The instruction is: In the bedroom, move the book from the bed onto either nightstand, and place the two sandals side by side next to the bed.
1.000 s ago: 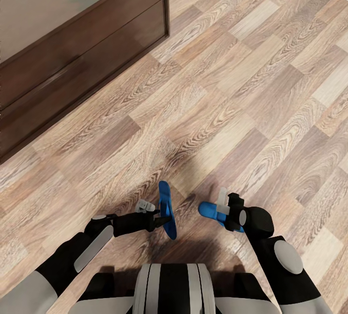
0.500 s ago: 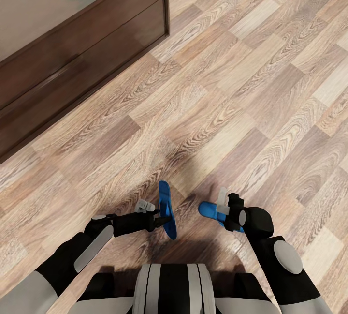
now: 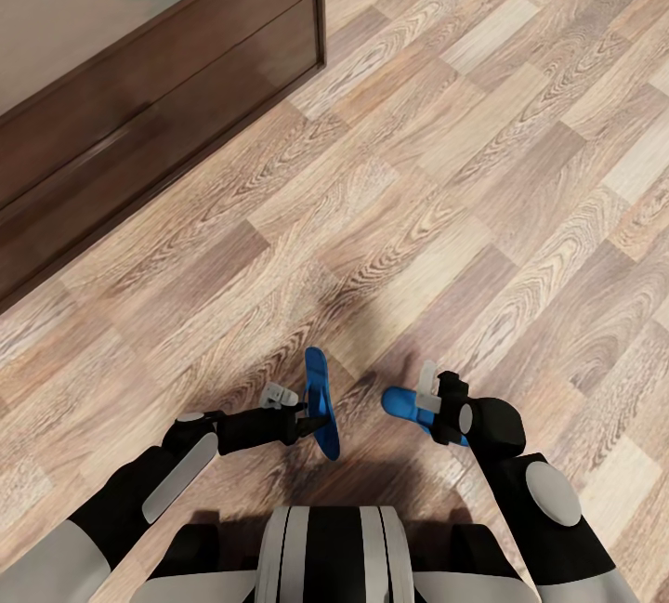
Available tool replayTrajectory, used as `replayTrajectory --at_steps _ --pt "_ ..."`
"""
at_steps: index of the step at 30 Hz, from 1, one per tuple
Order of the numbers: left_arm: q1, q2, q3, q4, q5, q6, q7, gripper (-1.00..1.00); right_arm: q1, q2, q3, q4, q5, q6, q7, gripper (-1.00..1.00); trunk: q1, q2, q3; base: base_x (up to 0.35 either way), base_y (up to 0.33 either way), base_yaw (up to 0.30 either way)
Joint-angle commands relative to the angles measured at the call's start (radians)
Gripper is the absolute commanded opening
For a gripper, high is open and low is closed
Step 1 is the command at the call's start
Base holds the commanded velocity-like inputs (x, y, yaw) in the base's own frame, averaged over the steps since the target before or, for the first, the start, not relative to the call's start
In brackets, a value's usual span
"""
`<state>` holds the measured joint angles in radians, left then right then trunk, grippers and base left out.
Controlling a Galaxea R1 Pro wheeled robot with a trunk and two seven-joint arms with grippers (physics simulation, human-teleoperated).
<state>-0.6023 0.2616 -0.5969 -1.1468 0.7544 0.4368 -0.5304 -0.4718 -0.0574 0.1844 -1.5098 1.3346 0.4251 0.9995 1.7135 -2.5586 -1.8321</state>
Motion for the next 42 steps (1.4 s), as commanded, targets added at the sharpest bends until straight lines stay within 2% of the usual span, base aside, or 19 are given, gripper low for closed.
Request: replayTrajectory --at_steps 1,5,10,12,15,18,22,26,33,34,42 --pt "-0.001 0.001 -0.001 -0.001 0.011 0.008 0.002 -1.00 -0.001 -0.001 0.003 -0.001 0.005 0.008 0.005 1.00 0.000 0.000 0.000 0.000 0.000 0.000" --pt "-0.001 0.001 -0.001 -0.002 0.011 0.008 0.001 -1.00 -0.001 -0.001 0.003 0.006 0.005 0.008 0.003 1.00 0.001 -0.001 0.000 0.000 0.000 0.000" --pt "-0.001 0.001 -0.001 -0.002 0.011 0.008 0.001 -1.00 -0.001 -0.001 0.003 0.131 0.005 0.009 -0.007 1.00 0.001 -0.001 0.000 0.000 0.000 0.000" --pt "-0.001 0.001 -0.001 -0.002 0.011 0.008 0.001 -1.00 -0.001 -0.001 0.003 0.174 0.004 0.010 -0.058 1.00 0.001 -0.001 0.000 0.000 0.000 0.000" --pt "-0.001 0.001 -0.001 -0.002 0.011 0.008 0.001 -1.00 -0.001 -0.001 0.003 0.243 0.002 0.010 -0.171 1.00 0.001 -0.001 0.000 0.000 0.000 0.000" --pt "-0.001 0.001 -0.001 -0.002 0.011 0.008 0.001 -1.00 -0.001 0.003 0.003 0.303 0.002 0.009 -0.219 1.00 0.001 -0.001 0.000 0.000 0.000 0.000" --pt "-0.001 0.001 -0.001 -0.002 0.011 0.008 0.000 -1.00 -0.001 0.002 0.001 0.307 0.002 0.009 -0.230 1.00 0.001 -0.001 0.000 0.000 0.000 0.000" --pt "-0.001 0.001 -0.001 -0.002 0.011 0.008 0.001 -1.00 -0.001 0.002 0.000 0.247 0.002 0.009 -0.230 1.00 0.001 -0.001 0.000 0.000 0.000 0.000" --pt "-0.001 0.001 -0.001 -0.002 0.011 0.008 0.000 -1.00 -0.001 0.002 0.000 0.234 0.002 0.009 -0.231 1.00 0.001 -0.001 0.000 0.000 0.000 0.000" --pt "-0.001 0.001 -0.001 -0.002 0.011 0.008 0.000 -1.00 -0.001 0.002 0.000 0.233 0.002 0.009 -0.231 -1.00 0.001 -0.001 0.000 0.000 0.000 0.000" --pt "-0.001 0.000 -0.003 -0.002 0.011 0.008 0.001 -1.00 -0.001 0.002 0.000 0.229 0.002 0.009 -0.231 -1.00 0.001 -0.001 0.000 0.000 0.000 0.000"
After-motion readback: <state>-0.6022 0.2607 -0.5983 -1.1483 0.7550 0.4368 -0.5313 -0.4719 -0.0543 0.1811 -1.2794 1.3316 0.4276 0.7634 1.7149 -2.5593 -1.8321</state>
